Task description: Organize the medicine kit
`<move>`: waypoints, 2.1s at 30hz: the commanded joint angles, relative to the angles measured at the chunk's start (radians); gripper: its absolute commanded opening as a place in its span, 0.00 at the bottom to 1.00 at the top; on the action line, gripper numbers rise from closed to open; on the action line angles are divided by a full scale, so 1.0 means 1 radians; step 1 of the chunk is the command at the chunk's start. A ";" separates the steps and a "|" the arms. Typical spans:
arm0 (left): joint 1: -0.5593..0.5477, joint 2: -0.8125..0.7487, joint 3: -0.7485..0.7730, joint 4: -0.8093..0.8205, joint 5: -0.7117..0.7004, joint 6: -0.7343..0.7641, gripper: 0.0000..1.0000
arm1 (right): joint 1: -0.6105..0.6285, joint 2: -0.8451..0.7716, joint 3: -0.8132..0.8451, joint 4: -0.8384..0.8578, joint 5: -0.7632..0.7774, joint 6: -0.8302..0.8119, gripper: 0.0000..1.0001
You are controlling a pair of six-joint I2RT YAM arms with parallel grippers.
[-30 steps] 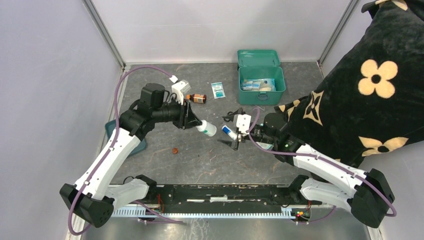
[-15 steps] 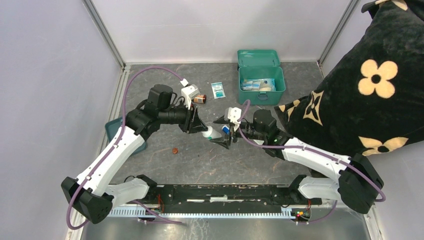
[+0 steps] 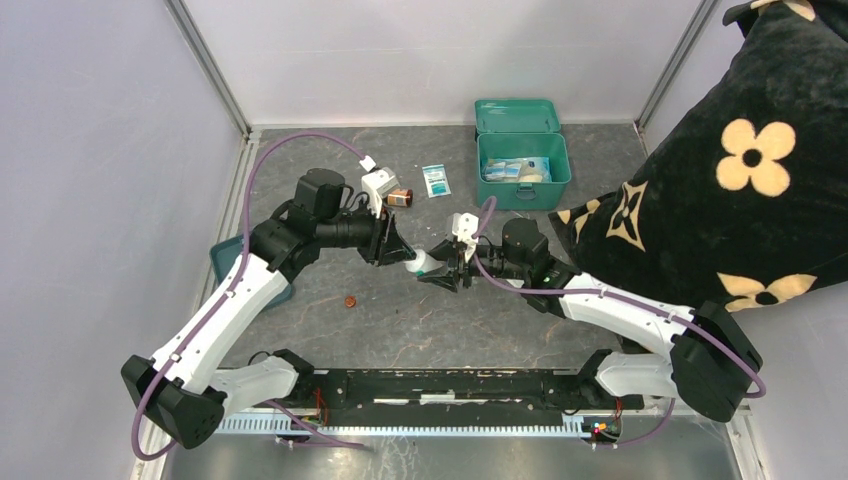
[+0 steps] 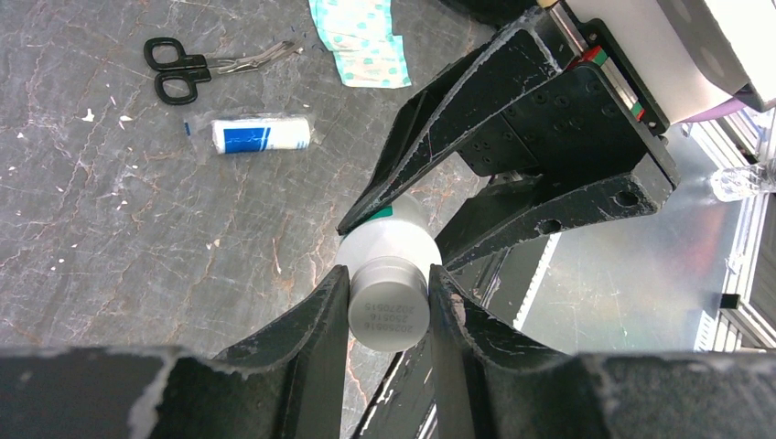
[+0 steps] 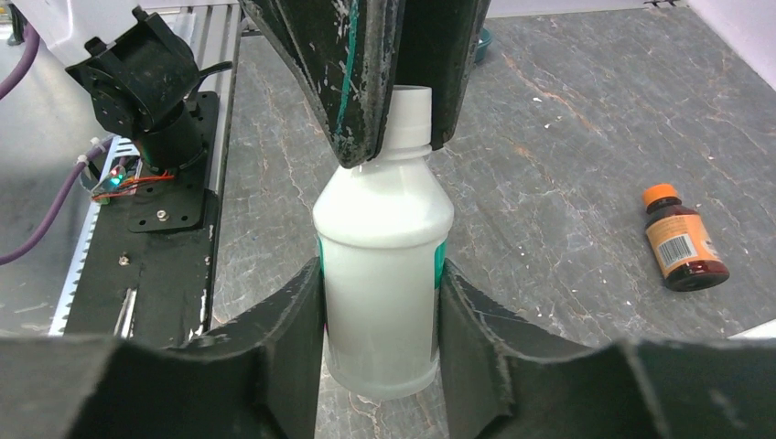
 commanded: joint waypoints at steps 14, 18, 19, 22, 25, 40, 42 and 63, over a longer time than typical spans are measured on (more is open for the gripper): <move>-0.005 -0.066 -0.002 0.193 -0.931 -0.212 0.84 | -0.046 -0.076 0.085 -0.175 0.652 0.121 0.11; -0.005 -0.062 -0.071 0.210 -1.046 -0.178 0.85 | -0.166 -0.040 0.155 -0.235 0.702 0.180 0.07; -0.005 -0.058 -0.088 0.217 -1.055 -0.172 0.85 | -0.207 -0.019 0.189 -0.260 0.695 0.191 0.07; -0.005 -0.050 -0.134 0.238 -1.067 -0.155 0.85 | -0.307 0.063 0.298 -0.348 0.686 0.202 0.09; -0.005 -0.041 -0.134 0.234 -1.055 -0.144 0.84 | -0.386 0.158 0.419 -0.421 0.677 0.206 0.17; -0.004 -0.049 -0.169 0.214 -1.068 -0.176 0.79 | -0.552 0.617 0.861 -0.603 0.519 0.300 0.15; -0.003 -0.045 -0.169 0.214 -1.066 -0.174 0.79 | -0.558 0.671 0.923 -0.636 0.504 0.293 0.15; -0.003 -0.029 -0.163 0.213 -1.041 -0.171 0.79 | -0.569 0.831 1.033 -0.807 0.467 0.316 0.26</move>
